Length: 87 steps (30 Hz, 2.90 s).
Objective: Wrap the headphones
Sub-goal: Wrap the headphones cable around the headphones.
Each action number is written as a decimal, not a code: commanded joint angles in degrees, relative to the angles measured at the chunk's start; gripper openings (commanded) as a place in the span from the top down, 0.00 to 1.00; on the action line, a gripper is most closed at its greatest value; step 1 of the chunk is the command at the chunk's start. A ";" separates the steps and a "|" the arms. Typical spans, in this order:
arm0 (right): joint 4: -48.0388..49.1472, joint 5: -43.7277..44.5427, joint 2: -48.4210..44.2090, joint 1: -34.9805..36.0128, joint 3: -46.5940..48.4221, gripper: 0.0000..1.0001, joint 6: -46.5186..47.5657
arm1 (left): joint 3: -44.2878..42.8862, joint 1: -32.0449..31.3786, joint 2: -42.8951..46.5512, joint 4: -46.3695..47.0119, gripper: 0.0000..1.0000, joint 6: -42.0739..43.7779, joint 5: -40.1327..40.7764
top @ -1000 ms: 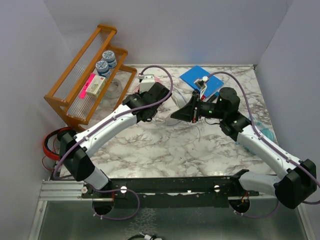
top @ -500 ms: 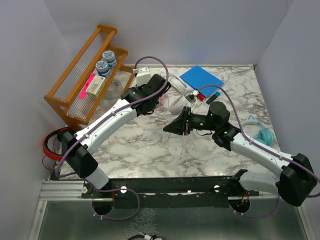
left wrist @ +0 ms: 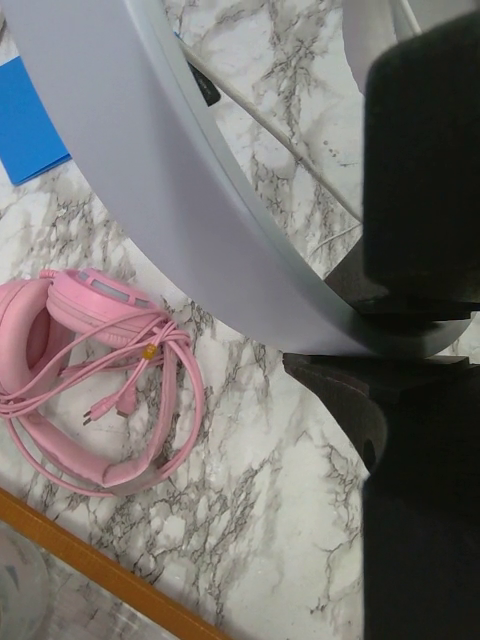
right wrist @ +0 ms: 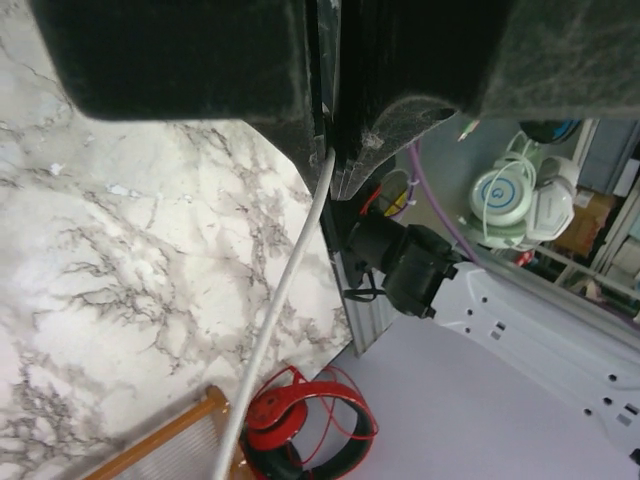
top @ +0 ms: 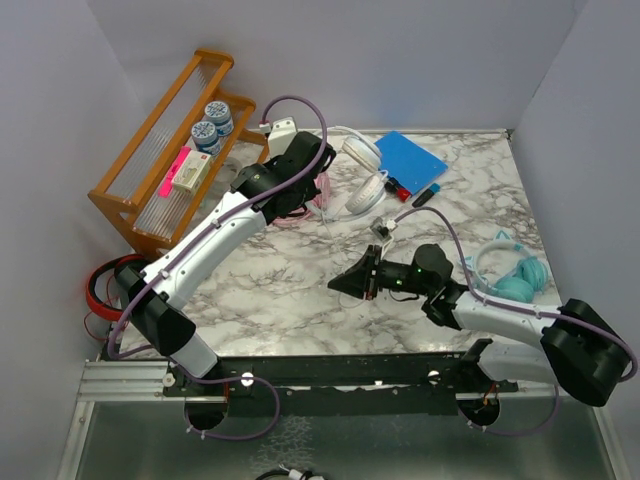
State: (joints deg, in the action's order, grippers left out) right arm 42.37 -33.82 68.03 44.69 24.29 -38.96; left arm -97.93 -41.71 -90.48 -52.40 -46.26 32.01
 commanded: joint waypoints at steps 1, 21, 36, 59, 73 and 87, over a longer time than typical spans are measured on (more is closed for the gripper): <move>13.36 6.10 2.27 0.47 -5.30 0.85 0.21 | -2.79 -0.06 3.08 2.12 1.00 -0.35 -2.84; 35.20 15.82 18.82 0.40 -12.81 0.90 2.96 | -4.42 0.25 7.27 -2.70 1.00 3.13 -12.59; 46.54 14.14 29.09 -9.90 -4.02 0.91 -1.70 | 0.57 0.31 13.95 -3.41 1.00 6.30 -30.30; 27.87 -4.48 23.27 -19.95 10.83 0.99 4.42 | 4.37 -7.75 11.87 -9.57 1.00 23.13 -36.27; -16.66 -14.90 6.86 -21.77 20.17 1.00 20.92 | 12.74 -15.73 12.84 -4.33 1.00 47.93 -1.87; -51.67 -14.02 2.58 -21.81 34.38 1.00 31.41 | 19.15 -16.64 18.53 9.69 1.00 68.38 7.82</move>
State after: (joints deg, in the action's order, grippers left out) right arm 3.01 -47.64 72.51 23.14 54.46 -11.33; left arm -80.42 -57.89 -73.19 -48.71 14.90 33.34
